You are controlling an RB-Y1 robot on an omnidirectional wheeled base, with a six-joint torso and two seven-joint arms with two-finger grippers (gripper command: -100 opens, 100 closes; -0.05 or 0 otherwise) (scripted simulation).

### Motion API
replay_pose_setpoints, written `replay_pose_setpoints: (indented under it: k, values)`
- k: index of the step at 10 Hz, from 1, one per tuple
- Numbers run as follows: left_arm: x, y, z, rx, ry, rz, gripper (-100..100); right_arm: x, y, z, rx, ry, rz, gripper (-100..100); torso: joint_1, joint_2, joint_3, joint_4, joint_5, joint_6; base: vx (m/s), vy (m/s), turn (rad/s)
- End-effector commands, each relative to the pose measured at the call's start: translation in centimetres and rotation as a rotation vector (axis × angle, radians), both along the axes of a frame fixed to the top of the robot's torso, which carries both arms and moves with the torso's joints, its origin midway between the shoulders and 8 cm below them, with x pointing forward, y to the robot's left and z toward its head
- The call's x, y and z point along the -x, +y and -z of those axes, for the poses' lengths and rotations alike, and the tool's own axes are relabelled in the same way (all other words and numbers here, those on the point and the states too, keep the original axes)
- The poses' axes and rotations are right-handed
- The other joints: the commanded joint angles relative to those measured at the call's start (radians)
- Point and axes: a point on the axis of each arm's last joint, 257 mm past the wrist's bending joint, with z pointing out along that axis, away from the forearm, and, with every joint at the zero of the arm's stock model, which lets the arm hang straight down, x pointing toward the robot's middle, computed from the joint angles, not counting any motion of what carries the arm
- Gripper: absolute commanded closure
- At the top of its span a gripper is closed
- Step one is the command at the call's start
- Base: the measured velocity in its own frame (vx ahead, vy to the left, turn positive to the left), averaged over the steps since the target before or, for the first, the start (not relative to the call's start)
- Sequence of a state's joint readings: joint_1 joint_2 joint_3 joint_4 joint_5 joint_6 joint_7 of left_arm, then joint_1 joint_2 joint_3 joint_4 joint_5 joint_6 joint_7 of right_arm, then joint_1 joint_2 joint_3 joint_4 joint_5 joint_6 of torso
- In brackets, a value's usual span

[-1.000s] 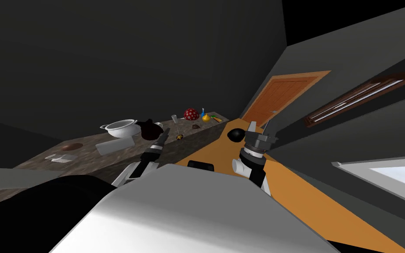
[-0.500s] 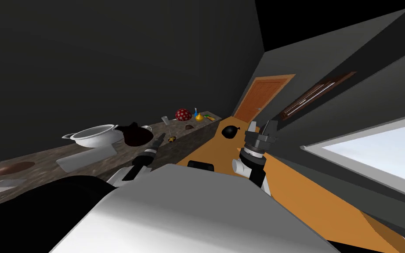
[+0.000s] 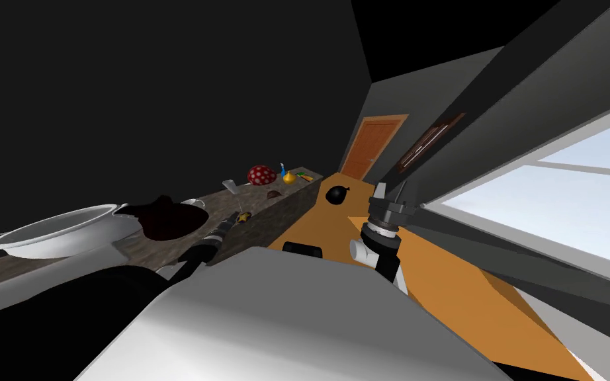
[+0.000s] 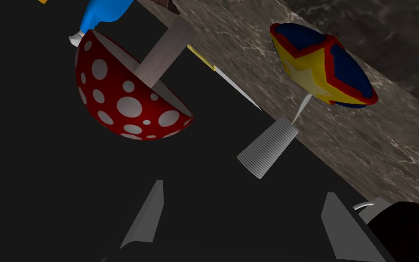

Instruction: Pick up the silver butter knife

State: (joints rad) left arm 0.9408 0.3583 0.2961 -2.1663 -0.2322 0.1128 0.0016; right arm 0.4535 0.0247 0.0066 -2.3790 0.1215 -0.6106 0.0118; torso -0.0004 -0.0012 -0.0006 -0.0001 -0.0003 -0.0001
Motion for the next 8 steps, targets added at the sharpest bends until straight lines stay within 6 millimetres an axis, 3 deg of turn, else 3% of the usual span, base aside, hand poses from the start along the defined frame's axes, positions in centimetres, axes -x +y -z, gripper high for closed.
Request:
replay_pose_setpoints:
  k: [1, 3, 4, 5, 6, 8]
  values:
    - [1.4, 1.1, 0.4, -0.005, 0.035, -0.025, -100, 0.0, 0.0, 0.0, 0.0, 0.0, 0.0, 0, 0.0, 0.0, 0.0, 0.0, 0.0, 0.0, 0.041, -0.014, -0.105]
    - [5.7, 4.3, 2.8, -0.023, 0.158, -0.105, -100, 0.0, 0.0, 0.0, 0.0, 0.0, 0.0, 0, 0.0, 0.0, 0.0, 0.0, 0.0, 0.0, 0.07, -0.02, -0.299]
    - [5.7, 4.3, 2.8, -0.023, 0.158, -0.106, -100, 0.0, 0.0, 0.0, 0.0, 0.0, 0.0, 0, 0.001, -0.002, -0.001, 0.0, 0.0, 0.0, 0.077, 0.001, -0.088]
    - [8.0, 5.8, 3.8, -0.031, 0.217, -0.144, -100, 0.0, 0.0, 0.0, 0.0, 0.0, 0.0, 0, 0.002, -0.002, -0.001, 0.0, 0.0, -0.001, 0.082, -0.003, -0.173]
    - [8.0, 5.8, 3.8, -0.031, 0.217, -0.144, -100, 0.0, 0.0, 0.0, 0.0, 0.0, 0.0, 0, 0.002, -0.002, -0.001, 0.0, 0.0, 0.0, 0.063, 0.005, -0.103]
    - [12.4, 8.3, 5.4, -0.043, 0.327, -0.213, -100, 0.0, 0.0, 0.0, 0.0, 0.0, 0.0, 0, 0.001, -0.002, -0.001, 0.0, 0.0, 0.0, 0.094, 0.011, -0.255]
